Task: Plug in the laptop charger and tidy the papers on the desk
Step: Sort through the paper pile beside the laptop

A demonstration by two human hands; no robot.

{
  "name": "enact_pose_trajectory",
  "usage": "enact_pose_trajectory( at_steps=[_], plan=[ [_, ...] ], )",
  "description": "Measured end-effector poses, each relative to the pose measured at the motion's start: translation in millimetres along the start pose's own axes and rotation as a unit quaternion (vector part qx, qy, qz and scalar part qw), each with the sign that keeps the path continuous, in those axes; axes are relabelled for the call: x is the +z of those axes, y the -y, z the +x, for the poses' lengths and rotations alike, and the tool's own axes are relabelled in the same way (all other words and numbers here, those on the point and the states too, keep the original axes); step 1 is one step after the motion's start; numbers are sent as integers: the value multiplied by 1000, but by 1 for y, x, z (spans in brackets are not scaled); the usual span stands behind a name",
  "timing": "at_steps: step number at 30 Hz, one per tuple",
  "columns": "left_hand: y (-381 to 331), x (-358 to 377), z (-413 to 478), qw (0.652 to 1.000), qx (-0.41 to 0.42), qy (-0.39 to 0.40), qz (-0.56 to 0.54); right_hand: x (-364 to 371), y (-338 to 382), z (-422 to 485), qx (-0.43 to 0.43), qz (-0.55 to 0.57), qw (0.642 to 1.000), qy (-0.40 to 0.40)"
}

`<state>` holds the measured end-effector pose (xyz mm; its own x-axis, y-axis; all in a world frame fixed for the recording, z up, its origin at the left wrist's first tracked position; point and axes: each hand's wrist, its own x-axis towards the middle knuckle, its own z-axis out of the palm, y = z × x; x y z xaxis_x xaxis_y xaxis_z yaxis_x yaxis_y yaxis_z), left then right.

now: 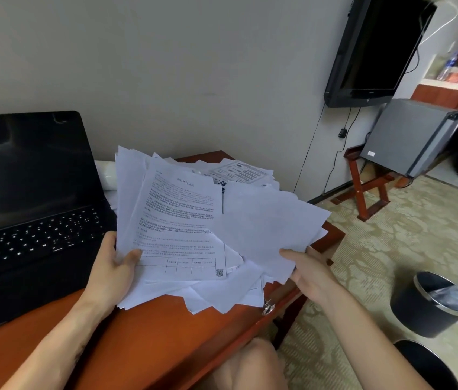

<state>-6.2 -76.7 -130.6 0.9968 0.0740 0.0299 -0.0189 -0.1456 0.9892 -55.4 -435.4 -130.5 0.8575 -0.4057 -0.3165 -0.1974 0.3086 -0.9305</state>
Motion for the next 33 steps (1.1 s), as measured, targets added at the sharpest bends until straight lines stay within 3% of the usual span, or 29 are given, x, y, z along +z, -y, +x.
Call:
enact_pose_trajectory(
  at_steps=[11, 27, 33],
  plan=[
    [2, -1, 1, 1000, -13, -4, -26, 27, -11, 4, -120, -98, 984, -89],
    [-6, -5, 0, 995, 13, -81, -54, -59, 22, -9, -189, -20, 965, -183],
    [-9, -5, -2, 994, 14, -88, -61, -76, 26, -16, -168, 46, 970, -172]
  ],
)
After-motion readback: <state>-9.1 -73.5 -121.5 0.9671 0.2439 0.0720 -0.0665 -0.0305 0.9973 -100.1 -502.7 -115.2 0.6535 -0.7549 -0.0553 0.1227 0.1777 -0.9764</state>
